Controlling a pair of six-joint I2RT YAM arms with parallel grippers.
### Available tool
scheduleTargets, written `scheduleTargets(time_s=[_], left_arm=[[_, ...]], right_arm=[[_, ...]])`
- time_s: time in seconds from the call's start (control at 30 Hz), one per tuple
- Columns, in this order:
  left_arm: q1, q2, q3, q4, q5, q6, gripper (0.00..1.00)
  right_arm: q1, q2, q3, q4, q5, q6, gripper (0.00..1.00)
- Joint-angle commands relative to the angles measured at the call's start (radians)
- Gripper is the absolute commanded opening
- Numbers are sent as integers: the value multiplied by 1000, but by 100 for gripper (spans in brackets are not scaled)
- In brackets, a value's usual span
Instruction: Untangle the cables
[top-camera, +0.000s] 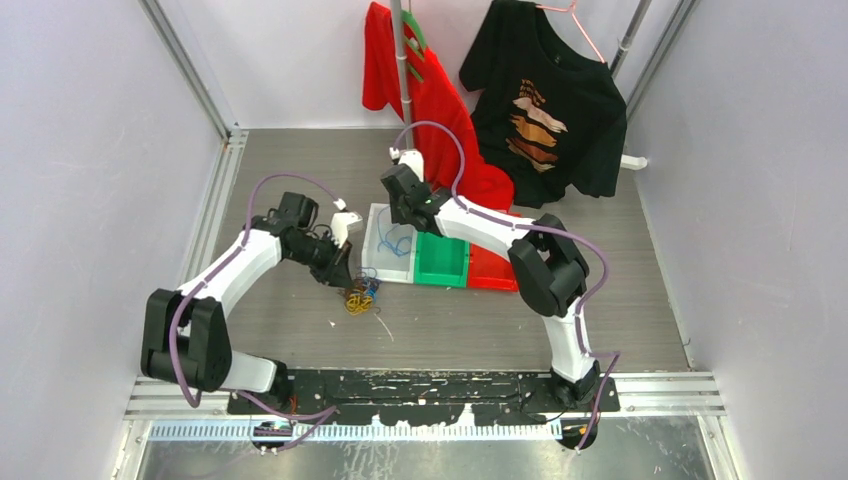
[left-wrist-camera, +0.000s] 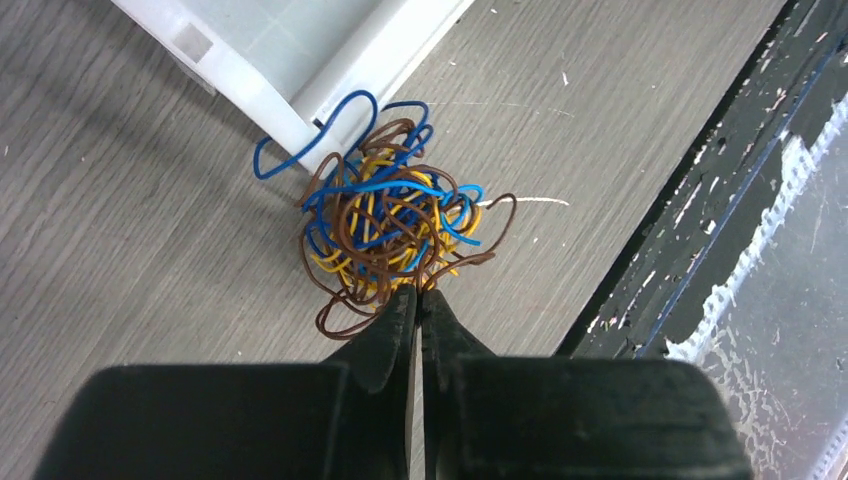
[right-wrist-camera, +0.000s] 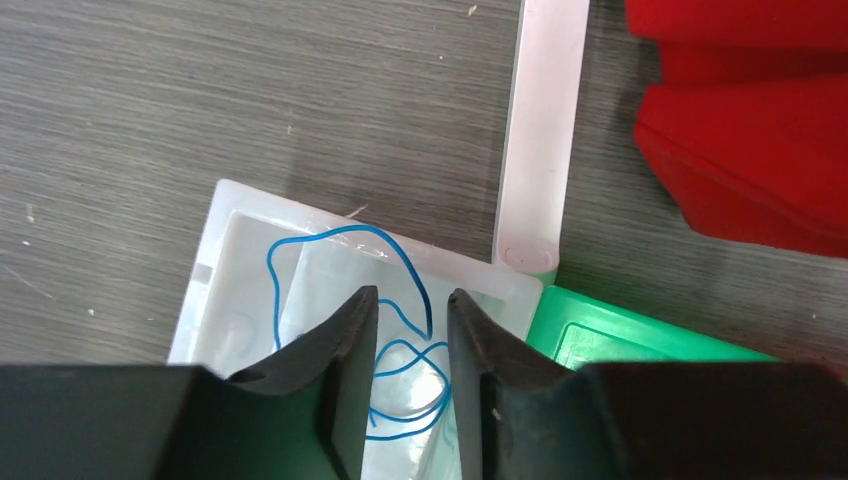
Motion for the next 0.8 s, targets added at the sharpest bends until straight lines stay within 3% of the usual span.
scheduleTargets(time_s=[0.0, 0.13, 0.23, 0.63, 0.7, 0.77], left_arm=[[29, -76, 21, -125, 73, 77, 2], [43, -129, 29, -182, 66, 115, 0], [45, -174, 44, -212, 63, 127, 0], [45, -198, 112, -345, 76, 198, 0], [45, -215, 104, -342, 85, 205, 0], [46, -225, 96, -342, 93, 224, 0]], right_arm=[[12, 10, 12, 42, 27, 2, 32], [50, -4, -32, 61, 47, 1, 11], [76, -19, -64, 78, 63, 1, 1], [90, 102, -4, 41, 18, 48, 1], [89, 80, 9, 10, 25, 58, 15], [89, 10, -30, 39, 19, 60, 45]])
